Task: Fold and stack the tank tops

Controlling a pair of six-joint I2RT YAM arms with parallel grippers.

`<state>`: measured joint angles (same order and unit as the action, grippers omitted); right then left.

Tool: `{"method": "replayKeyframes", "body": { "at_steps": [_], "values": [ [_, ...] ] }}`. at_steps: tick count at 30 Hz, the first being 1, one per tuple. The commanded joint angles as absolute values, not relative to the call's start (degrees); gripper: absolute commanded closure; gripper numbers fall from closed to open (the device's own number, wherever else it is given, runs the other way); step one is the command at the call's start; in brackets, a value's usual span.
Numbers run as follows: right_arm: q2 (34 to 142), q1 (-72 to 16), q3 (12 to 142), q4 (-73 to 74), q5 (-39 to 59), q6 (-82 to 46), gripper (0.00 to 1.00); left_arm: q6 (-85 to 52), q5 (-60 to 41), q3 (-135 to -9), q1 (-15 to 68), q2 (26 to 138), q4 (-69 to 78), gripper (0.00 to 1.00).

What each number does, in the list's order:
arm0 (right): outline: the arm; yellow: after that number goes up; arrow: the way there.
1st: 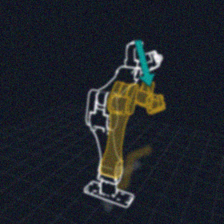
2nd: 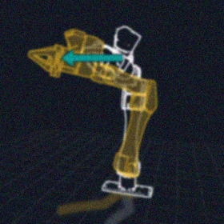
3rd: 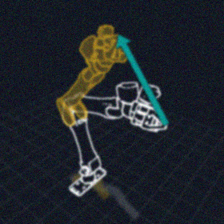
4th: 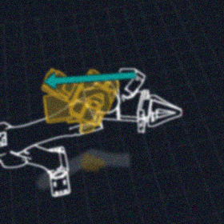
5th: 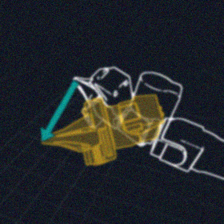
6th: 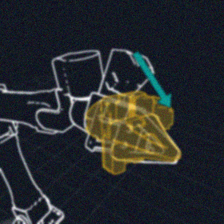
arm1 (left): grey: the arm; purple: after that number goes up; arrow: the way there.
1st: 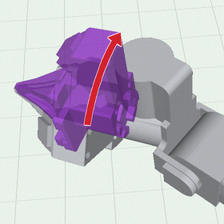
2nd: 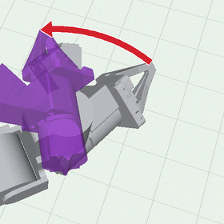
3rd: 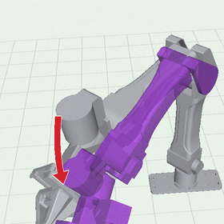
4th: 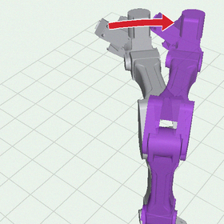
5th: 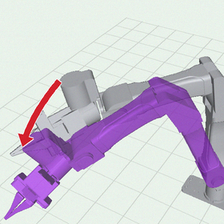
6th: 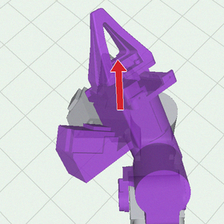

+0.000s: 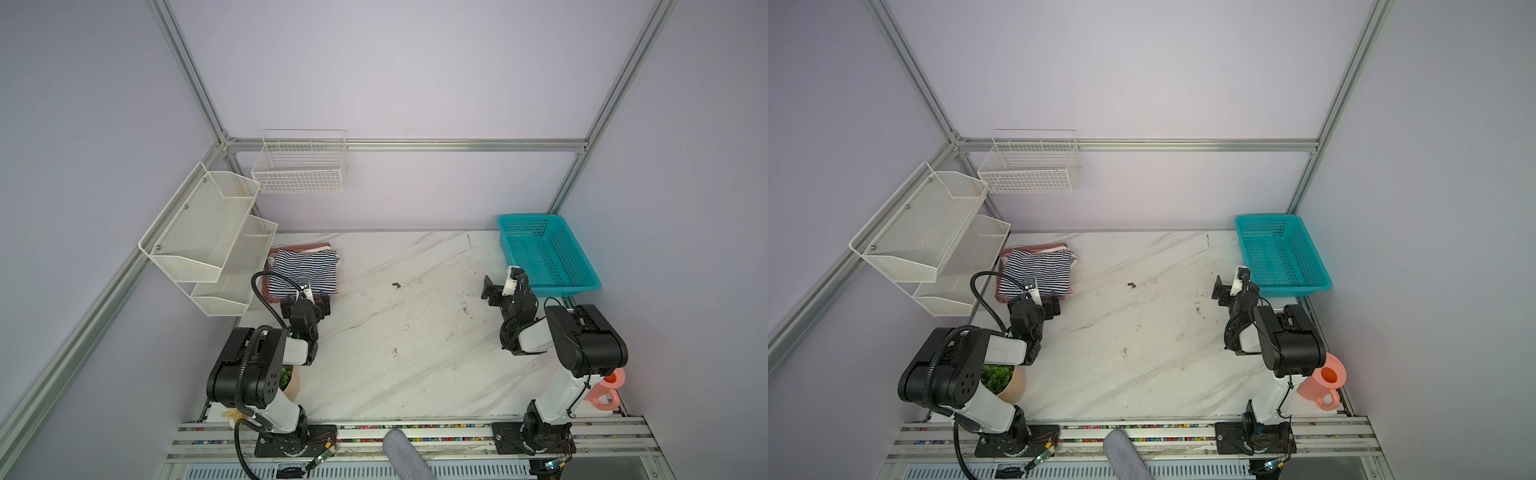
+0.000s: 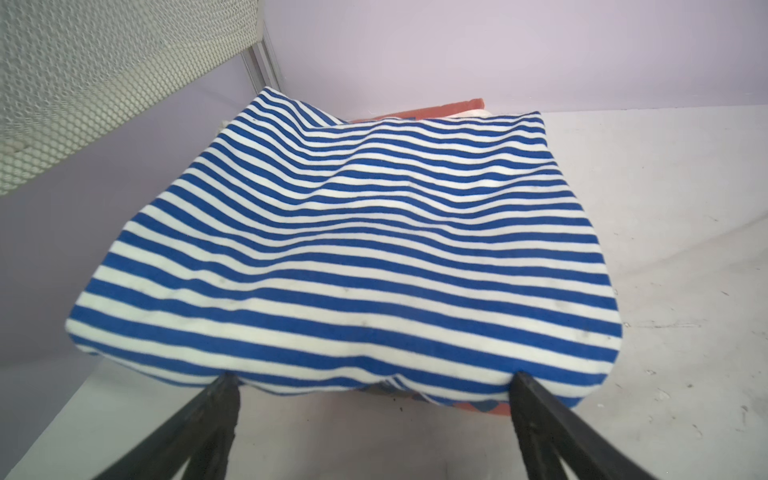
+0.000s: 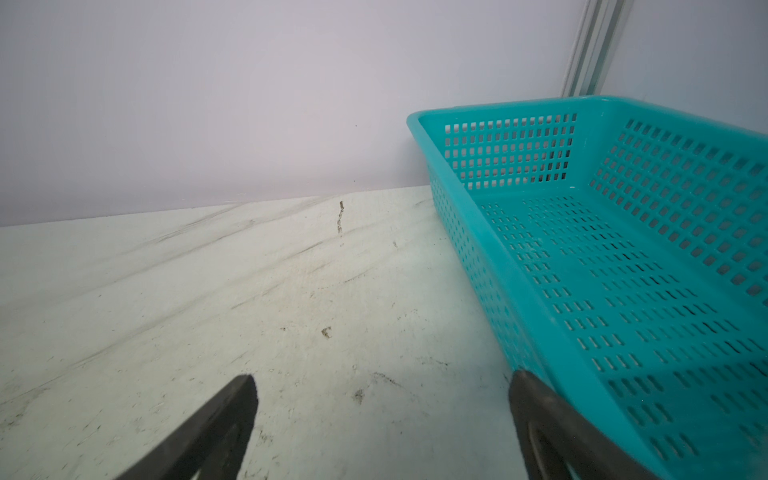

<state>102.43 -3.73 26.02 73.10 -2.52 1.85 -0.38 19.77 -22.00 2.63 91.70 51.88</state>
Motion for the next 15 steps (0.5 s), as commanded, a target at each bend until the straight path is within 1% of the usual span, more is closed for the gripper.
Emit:
{"method": "replayKeyframes", "body": {
  "at_steps": [1, 15],
  "values": [
    [101.8, -3.3, 26.9, 75.8, -2.5, 3.2, 0.03, -1.2, 20.7, -21.3, 2.2, 90.5, 56.1, 0.00],
    [102.0, -3.3, 27.1, 75.3, -2.8, 3.1, 0.03, -1.2, 20.7, -21.3, 2.3, 90.5, 56.0, 0.00]
  ]
}}
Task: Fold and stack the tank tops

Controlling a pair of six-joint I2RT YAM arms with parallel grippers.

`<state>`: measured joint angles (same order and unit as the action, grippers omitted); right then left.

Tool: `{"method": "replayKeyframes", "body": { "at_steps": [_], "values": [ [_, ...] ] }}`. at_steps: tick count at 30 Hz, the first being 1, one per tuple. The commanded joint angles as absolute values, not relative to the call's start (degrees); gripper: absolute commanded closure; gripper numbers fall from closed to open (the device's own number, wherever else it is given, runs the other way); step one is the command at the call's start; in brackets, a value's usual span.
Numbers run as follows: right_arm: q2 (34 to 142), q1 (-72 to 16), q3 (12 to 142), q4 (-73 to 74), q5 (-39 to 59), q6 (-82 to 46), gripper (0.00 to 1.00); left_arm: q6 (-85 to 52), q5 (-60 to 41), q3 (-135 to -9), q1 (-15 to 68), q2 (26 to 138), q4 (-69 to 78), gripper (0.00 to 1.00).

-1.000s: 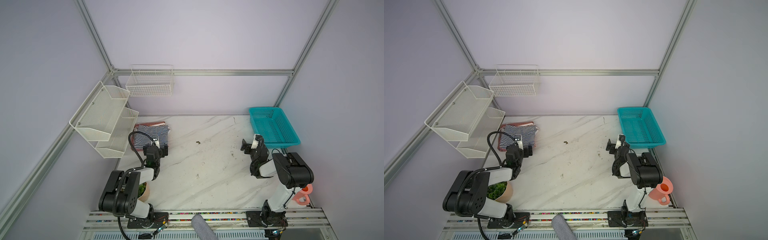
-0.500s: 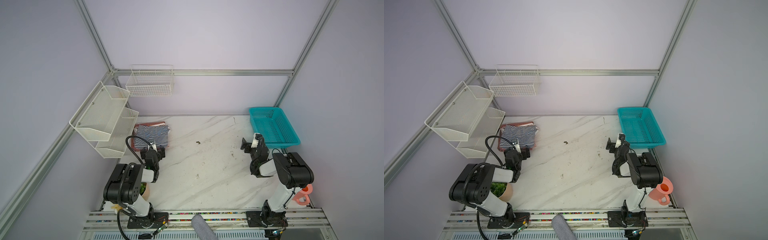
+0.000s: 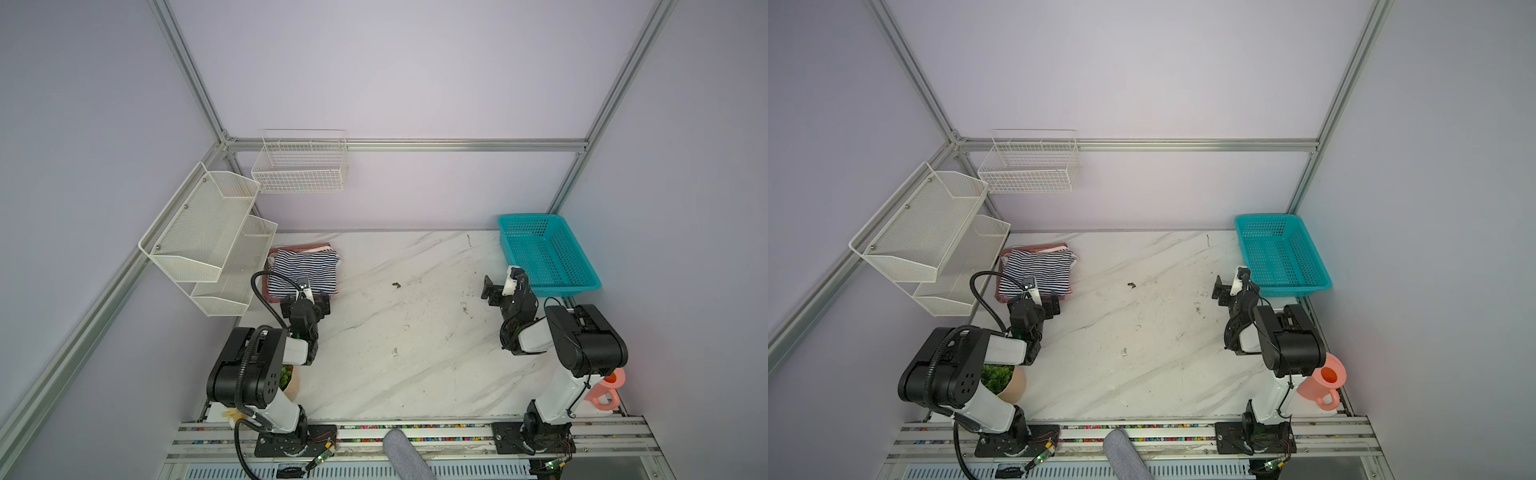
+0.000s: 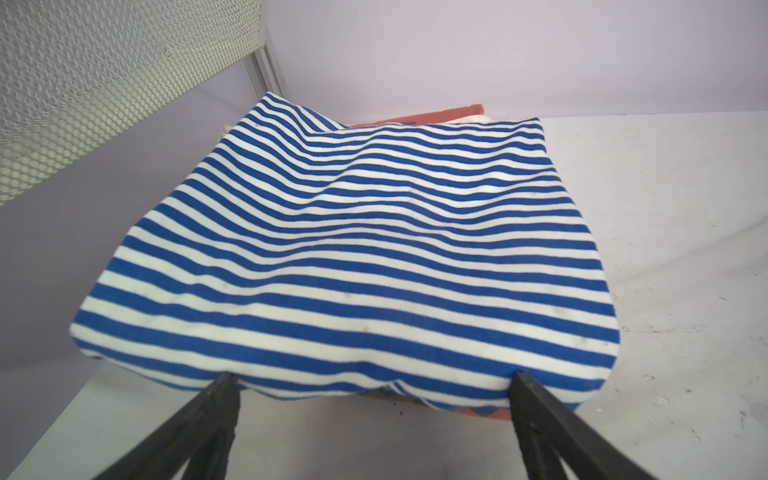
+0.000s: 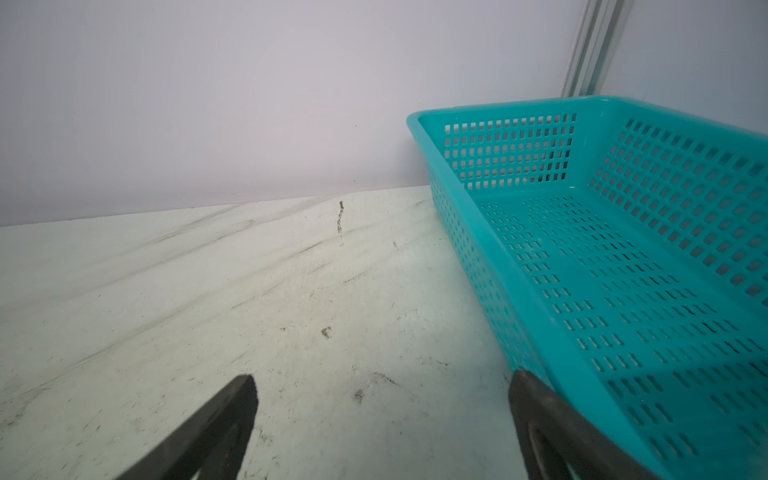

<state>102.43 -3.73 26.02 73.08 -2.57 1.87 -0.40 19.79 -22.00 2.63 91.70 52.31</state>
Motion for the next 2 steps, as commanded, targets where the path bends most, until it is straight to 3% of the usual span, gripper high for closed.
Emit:
{"method": "replayKeyframes", "body": {
  "at_steps": [1, 2],
  "values": [
    [102.0, -3.3, 27.0, 75.4, -2.8, 3.2, 0.03, -1.2, 20.7, -21.3, 2.3, 90.5, 56.1, 0.00],
    [101.9, -3.3, 27.0, 75.4, -2.8, 3.2, 0.03, -1.2, 20.7, -21.3, 2.3, 90.6, 56.0, 0.00]
  ]
}}
